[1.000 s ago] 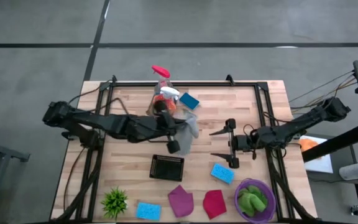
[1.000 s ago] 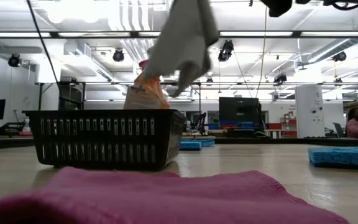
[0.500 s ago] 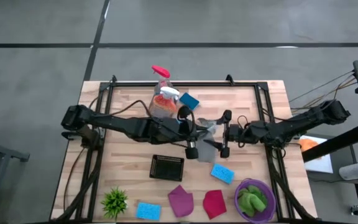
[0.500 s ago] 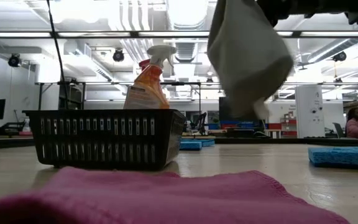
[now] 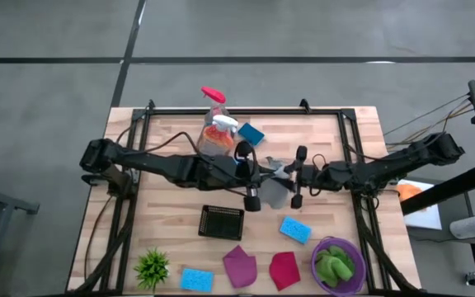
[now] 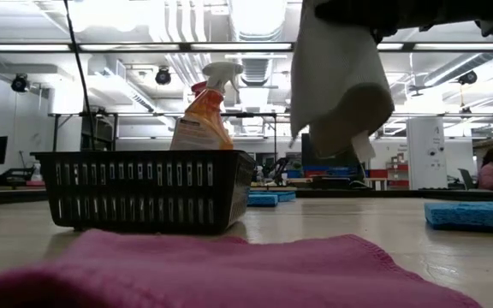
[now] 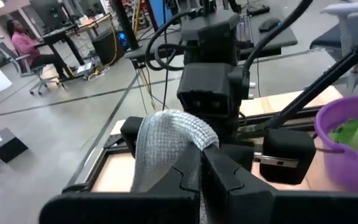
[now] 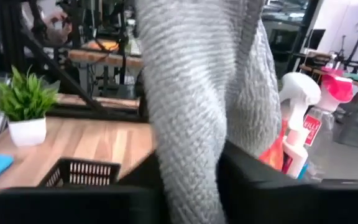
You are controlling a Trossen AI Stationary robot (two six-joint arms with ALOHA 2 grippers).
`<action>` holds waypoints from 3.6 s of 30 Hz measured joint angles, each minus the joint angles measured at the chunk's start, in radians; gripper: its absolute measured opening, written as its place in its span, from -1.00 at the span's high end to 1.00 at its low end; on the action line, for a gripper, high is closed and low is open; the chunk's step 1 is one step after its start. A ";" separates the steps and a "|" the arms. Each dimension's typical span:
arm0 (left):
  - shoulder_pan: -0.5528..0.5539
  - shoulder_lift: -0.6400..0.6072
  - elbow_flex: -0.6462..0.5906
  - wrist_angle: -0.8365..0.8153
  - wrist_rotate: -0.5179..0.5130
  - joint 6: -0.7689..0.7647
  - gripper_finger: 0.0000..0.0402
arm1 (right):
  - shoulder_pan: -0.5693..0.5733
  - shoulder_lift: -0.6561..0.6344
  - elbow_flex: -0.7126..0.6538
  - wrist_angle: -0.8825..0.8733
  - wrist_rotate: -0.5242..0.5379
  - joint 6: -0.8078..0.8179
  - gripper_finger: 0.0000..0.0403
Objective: Pick & Place Kitchen Items
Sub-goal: Put the gray towel into the violet bucket
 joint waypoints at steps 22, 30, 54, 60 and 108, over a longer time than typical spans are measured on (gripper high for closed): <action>-0.008 -0.429 -0.635 0.268 0.085 -0.118 0.30 | 0.058 0.033 -0.199 0.607 -0.373 -0.034 0.91; -0.010 -0.610 -0.980 0.445 0.026 -0.260 0.28 | 0.184 -0.181 -0.255 0.483 -0.443 -0.035 0.91; -0.010 -0.651 -1.108 0.566 0.000 -0.302 0.28 | 0.888 -0.025 0.545 -1.206 0.032 0.477 0.91; -0.010 -0.651 -1.108 0.565 0.000 -0.320 0.28 | 0.917 0.125 0.583 -1.397 -0.026 0.717 0.91; -0.011 -0.651 -1.108 0.565 -0.003 -0.325 0.28 | 0.864 0.526 0.914 -1.837 -0.296 1.025 -0.62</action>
